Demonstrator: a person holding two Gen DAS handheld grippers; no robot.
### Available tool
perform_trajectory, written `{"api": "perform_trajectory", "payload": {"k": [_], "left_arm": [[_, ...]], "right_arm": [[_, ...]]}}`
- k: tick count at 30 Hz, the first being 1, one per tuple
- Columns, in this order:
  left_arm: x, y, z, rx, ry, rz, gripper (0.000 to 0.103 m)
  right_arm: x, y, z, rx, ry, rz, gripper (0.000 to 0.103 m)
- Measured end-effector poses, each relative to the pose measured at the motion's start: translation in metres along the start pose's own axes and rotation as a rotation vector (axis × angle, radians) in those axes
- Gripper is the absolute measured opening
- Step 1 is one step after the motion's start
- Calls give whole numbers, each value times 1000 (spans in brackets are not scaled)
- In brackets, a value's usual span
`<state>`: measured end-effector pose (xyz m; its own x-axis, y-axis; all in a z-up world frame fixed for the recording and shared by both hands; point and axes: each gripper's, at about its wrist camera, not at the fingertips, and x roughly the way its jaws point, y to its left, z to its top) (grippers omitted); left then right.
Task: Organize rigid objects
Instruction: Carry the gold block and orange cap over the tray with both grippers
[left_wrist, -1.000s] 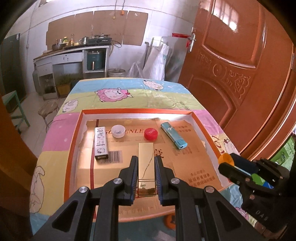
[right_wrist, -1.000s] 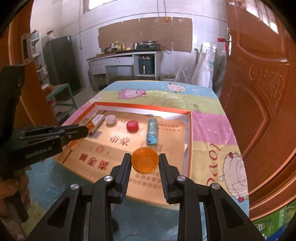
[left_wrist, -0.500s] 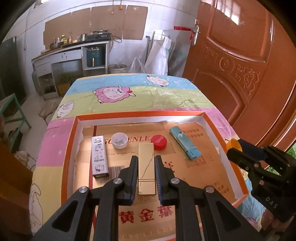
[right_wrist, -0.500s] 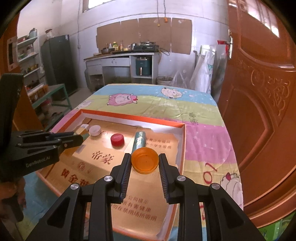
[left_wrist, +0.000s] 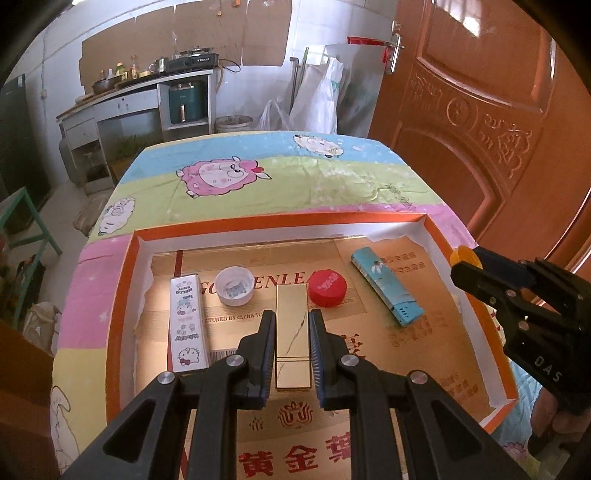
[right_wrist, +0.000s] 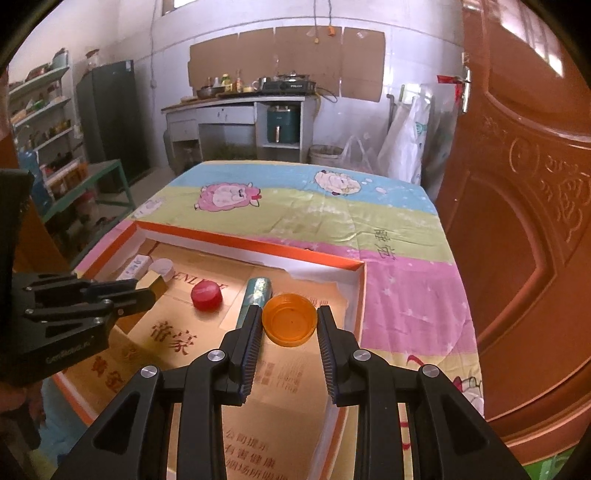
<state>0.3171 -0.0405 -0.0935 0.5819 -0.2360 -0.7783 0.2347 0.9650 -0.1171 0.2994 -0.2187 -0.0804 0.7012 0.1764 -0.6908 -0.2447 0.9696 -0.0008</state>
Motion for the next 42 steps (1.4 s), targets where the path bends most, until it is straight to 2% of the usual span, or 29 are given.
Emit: {"api": "perform_trajectory", "payload": {"k": [12, 42], "left_arm": [[18, 2, 0, 5, 48, 5, 18], [25, 7, -4, -14, 30, -25, 21]], "right_arm": [[38, -5, 1, 16, 107, 14, 31], [56, -7, -6, 12, 196, 3, 31]]}}
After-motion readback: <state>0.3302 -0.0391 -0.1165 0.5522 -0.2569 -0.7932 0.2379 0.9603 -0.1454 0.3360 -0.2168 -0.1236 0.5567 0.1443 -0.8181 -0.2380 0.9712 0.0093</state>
